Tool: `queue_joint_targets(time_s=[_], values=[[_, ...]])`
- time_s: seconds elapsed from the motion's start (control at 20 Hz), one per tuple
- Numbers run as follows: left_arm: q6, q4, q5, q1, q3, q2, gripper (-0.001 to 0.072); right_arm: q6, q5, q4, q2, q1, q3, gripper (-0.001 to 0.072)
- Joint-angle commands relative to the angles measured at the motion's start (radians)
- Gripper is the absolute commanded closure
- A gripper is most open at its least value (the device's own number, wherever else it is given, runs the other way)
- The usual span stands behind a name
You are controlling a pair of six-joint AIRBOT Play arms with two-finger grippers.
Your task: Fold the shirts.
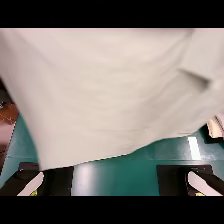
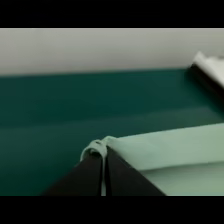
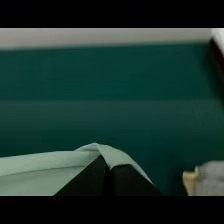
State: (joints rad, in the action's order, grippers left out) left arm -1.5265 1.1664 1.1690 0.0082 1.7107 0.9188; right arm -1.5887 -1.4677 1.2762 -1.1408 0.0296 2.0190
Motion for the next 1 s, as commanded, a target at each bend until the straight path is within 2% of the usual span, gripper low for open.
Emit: queue_joint_targets(time_s=[0.0,0.1,0.15,0.25,0.4,0.55,0.7,0.85,0.95], values=[[-0.010,0.025,0.016,0.001,-0.217,0.169,0.0684,-0.042,-0.184,-0.001,-0.264,-0.066,-0.038,0.0697],[0.003,0.031,-0.057,0.001,-0.254,0.309,0.0684,-0.042,-0.148,0.000,-0.388,-0.089,-0.098,0.0697],[0.039,0.029,-0.104,0.001,-0.253,0.370,0.0684,-0.041,-0.104,0.000,-0.438,-0.096,-0.122,0.0697],[0.047,0.029,-0.237,0.001,-0.253,0.462,0.0684,-0.031,0.025,-0.001,-0.518,-0.097,-0.148,0.0697],[0.097,0.022,-0.452,0.001,-0.253,0.522,0.0684,-0.022,0.238,0.000,-0.589,-0.092,-0.148,0.0697],[0.114,0.019,-0.562,0.001,-0.253,0.556,0.0684,0.005,0.406,0.000,-0.620,-0.092,-0.148,0.0697],[0.182,0.021,-0.503,0.001,-0.256,0.599,0.0684,0.031,0.427,0.001,-0.632,-0.092,-0.157,0.0697],[0.290,0.032,-0.338,0.001,-0.257,0.635,0.0684,0.049,0.339,0.009,-0.628,-0.092,-0.222,0.0697],[0.304,0.047,-0.246,0.001,-0.270,0.658,0.0684,0.054,0.293,0.011,-0.615,-0.096,-0.301,0.0697]])
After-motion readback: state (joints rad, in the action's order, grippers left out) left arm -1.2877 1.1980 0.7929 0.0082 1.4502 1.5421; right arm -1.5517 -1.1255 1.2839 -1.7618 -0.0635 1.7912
